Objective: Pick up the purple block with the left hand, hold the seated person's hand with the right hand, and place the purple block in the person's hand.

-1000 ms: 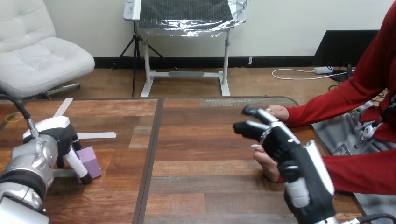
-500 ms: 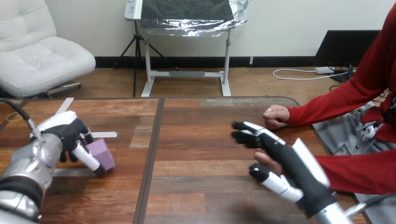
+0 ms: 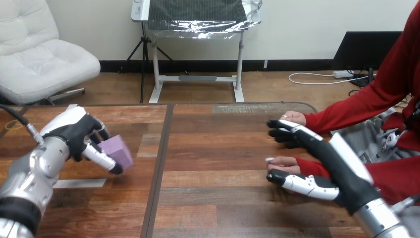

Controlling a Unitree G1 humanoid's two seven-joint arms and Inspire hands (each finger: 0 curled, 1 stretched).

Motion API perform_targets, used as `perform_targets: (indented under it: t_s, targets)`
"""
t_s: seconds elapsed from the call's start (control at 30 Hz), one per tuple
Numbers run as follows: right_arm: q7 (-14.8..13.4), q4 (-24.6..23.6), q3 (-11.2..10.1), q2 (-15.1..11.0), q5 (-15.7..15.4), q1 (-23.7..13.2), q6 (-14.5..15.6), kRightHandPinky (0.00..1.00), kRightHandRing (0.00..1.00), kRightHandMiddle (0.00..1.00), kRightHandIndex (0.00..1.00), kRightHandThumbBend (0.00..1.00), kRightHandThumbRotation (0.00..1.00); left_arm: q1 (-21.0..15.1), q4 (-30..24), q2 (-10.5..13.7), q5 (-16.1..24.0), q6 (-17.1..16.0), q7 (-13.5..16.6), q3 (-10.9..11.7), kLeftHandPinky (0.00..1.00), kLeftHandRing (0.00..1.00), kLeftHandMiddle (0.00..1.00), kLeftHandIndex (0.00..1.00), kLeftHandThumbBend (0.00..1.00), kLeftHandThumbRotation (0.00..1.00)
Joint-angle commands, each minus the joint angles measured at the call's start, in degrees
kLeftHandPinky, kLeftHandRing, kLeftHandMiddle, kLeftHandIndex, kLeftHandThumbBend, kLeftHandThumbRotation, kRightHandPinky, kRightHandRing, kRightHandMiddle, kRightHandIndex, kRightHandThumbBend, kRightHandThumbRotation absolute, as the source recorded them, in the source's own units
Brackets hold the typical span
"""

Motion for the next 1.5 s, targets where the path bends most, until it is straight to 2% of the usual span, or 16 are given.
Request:
perform_targets:
  t_s: [0.0,0.17,0.3,0.6,0.87,1.07,1.27,1.47]
  targets:
    - [-1.77,0.04,-1.75,-4.78,-1.09,-9.33,2.26,0.66,0.76,0.8,0.84,0.96,0.6,6.12,-19.86,3.11,-5.08,-0.29,0.44,7.39,0.33,0.39,0.43,0.43,0.81,0.0]
    - [-1.5,1.04,-2.07,-6.67,-1.15,-10.43,2.51,0.63,0.76,0.8,0.83,0.99,0.57,9.93,-26.11,2.64,-6.08,0.19,1.17,10.02,0.34,0.39,0.43,0.43,0.82,0.0]
    - [-2.6,2.35,-2.02,-8.72,-3.05,-11.55,1.45,0.63,0.77,0.81,0.83,1.0,0.55,13.26,-31.01,2.04,-7.29,-0.09,1.9,12.21,0.34,0.38,0.42,0.42,0.82,0.0]
    - [-3.14,4.07,-1.77,-11.35,-4.93,-13.41,2.32,0.64,0.81,0.84,0.83,1.0,0.52,18.85,-38.48,1.05,-8.58,-1.15,2.94,15.21,0.33,0.38,0.42,0.42,0.82,0.0]
    - [-3.73,6.54,-0.68,-13.62,-7.67,-15.3,2.08,0.66,0.83,0.85,0.84,1.0,0.49,22.5,-44.56,-0.02,-8.7,0.28,2.83,16.77,0.31,0.36,0.4,0.42,0.81,0.0]
    - [-2.89,9.27,0.81,-15.16,-9.9,-17.33,2.4,0.66,0.81,0.83,0.84,1.0,0.49,24.63,-48.17,-0.77,-8.63,1.08,2.95,17.54,0.29,0.34,0.39,0.42,0.81,0.0]
    - [-1.36,12.09,2.58,-16.26,-12.36,-19.41,2.96,0.69,0.81,0.83,0.84,1.0,0.51,26.21,-50.65,-1.26,-9.02,0.84,2.87,18.13,0.28,0.33,0.38,0.41,0.81,0.0]
    - [-2.34,16.03,4.41,-16.85,-15.88,-21.78,1.68,0.73,0.8,0.83,0.83,1.0,0.52,27.38,-52.16,-1.53,-9.15,0.13,2.85,18.58,0.29,0.33,0.38,0.41,0.82,0.0]
